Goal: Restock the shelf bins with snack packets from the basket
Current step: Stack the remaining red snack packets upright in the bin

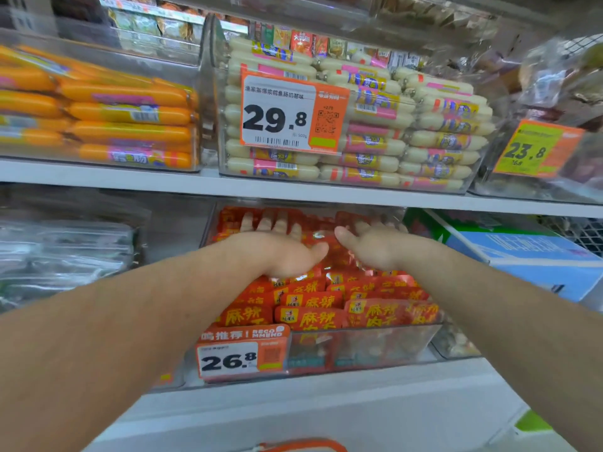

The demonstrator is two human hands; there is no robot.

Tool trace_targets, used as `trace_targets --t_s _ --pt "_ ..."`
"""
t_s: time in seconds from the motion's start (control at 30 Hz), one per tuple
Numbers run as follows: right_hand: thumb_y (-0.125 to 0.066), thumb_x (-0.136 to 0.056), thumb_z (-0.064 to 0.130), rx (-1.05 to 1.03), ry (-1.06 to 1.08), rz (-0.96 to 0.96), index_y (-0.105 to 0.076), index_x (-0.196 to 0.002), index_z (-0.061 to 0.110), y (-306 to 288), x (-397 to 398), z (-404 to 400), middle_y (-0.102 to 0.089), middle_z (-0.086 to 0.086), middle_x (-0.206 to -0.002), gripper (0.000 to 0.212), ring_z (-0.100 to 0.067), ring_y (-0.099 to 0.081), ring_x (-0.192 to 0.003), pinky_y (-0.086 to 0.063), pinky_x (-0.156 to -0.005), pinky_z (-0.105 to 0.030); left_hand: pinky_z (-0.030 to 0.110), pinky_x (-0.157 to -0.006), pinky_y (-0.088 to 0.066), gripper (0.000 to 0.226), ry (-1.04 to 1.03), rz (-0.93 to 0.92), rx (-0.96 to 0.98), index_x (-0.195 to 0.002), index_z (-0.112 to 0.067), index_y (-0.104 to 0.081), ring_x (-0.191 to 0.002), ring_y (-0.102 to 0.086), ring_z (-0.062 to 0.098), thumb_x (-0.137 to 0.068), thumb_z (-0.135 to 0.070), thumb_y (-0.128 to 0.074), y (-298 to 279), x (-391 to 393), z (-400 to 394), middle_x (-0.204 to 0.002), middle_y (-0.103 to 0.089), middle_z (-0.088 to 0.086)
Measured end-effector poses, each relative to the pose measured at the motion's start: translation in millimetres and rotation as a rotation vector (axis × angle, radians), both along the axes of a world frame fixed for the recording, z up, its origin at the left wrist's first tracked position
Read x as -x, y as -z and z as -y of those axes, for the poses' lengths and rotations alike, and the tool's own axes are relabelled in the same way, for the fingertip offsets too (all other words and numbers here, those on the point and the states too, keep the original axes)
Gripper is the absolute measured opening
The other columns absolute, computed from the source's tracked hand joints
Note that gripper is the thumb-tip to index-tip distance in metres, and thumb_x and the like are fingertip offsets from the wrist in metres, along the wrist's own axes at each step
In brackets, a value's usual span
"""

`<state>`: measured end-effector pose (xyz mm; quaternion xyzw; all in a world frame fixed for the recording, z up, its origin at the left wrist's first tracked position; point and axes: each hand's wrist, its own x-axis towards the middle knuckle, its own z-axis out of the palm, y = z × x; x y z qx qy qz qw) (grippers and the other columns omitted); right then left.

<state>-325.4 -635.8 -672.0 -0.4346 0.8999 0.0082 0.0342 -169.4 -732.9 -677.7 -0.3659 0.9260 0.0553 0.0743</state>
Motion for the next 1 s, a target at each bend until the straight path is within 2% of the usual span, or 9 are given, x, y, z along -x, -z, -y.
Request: trace_targets --t_s 0.13,0.3,0.37,0.47,0.53,0.67,0.77,0.9,1.0 --pt "-0.009 -0.091 0.075 -0.082 0.079 0.051 -0.007 -0.158 0.024 26 -25 -31 0.01 -0.007 -0.164 0.084 -0.026 0.009 -0.151 0.003 -0.121 -0.049 0.052 -0.118 0.011 0.085 0.051 0.057 0.016 -0.156 -0.02 0.006 -0.15 0.015 0.024 -0.091 -0.073 -0.008 16 -27 -29 -0.162 0.016 0.002" --pt "-0.01 -0.095 0.069 -0.03 0.097 0.074 -0.011 -0.158 0.022 28 -32 -33 0.003 -0.01 -0.165 0.079 -0.029 0.005 -0.152 -0.001 -0.121 -0.052 0.055 -0.119 0.007 0.081 0.045 0.018 0.059 -0.157 -0.016 -0.009 -0.151 0.007 0.025 -0.095 -0.067 -0.013 9 -26 -40 -0.164 0.002 0.007" --pt "-0.016 -0.098 0.062 0.129 0.046 -0.003 -0.033 -0.151 0.015 20 -40 -31 -0.023 -0.017 -0.16 0.072 -0.031 -0.017 -0.149 -0.017 -0.119 -0.05 0.056 -0.119 0.001 0.07 0.148 -0.102 0.156 -0.152 -0.015 -0.027 -0.15 -0.008 0.027 -0.098 -0.059 -0.022 7 -33 -53 -0.162 -0.018 0.009" --pt "-0.033 -0.099 0.037 0.556 -0.159 -0.133 -0.065 -0.103 0.007 20 -81 -34 -0.063 -0.02 -0.116 0.044 -0.035 -0.056 -0.113 -0.045 -0.093 -0.042 0.045 -0.113 -0.023 0.045 0.271 -0.346 0.291 -0.133 -0.014 -0.048 -0.133 -0.04 0.027 -0.095 -0.036 -0.041 1 -60 -80 -0.141 -0.049 0.009" --pt "-0.036 -0.094 0.023 0.836 -0.27 -0.171 -0.062 -0.083 0.004 34 -119 -38 -0.062 -0.019 -0.092 0.034 -0.036 -0.057 -0.091 -0.043 -0.076 -0.044 0.038 -0.099 -0.034 0.034 0.251 -0.442 0.281 -0.118 -0.014 -0.054 -0.119 -0.048 0.027 -0.086 -0.026 -0.051 3 -87 -93 -0.124 -0.056 0.006" --pt "-0.032 -0.092 0.028 1.112 -0.362 0.017 -0.055 -0.076 0.01 74 -180 -50 -0.056 -0.009 -0.08 0.033 -0.029 -0.052 -0.076 -0.039 -0.064 -0.043 0.035 -0.074 -0.04 0.023 0.272 -0.613 0.347 -0.091 -0.016 -0.06 -0.09 -0.059 0.029 -0.069 -0.021 -0.056 38 -141 -102 -0.092 -0.063 0.003" --pt "-0.033 -0.09 0.027 1.143 -0.416 0.129 -0.053 -0.073 0.011 106 -206 -50 -0.053 -0.007 -0.073 0.031 -0.026 -0.049 -0.069 -0.037 -0.06 -0.043 0.031 -0.057 -0.044 0.019 0.24 -0.747 0.219 -0.072 -0.016 -0.058 -0.066 -0.06 0.029 -0.054 -0.016 -0.052 70 -172 -103 -0.071 -0.062 0.002" --pt "-0.037 -0.083 0.023 1.031 -0.485 0.23 -0.053 -0.069 0.01 159 -232 -48 -0.054 -0.006 -0.067 0.025 -0.025 -0.049 -0.062 -0.038 -0.05 -0.034 0.022 -0.052 -0.029 0.016 0.099 -0.774 -0.005 -0.074 -0.025 -0.049 -0.068 -0.052 0.022 -0.059 -0.02 -0.053 130 -202 -105 -0.069 -0.048 -0.015" --pt "-0.034 -0.08 0.029 0.815 -0.47 0.304 -0.054 -0.069 0.011 212 -243 -53 -0.058 -0.009 -0.07 0.029 -0.03 -0.054 -0.062 -0.039 -0.051 -0.036 0.03 -0.064 -0.042 0.013 0.014 -0.55 -0.151 -0.084 -0.025 -0.052 -0.083 -0.056 0.02 -0.071 -0.029 -0.051 177 -218 -101 -0.08 -0.049 -0.014"
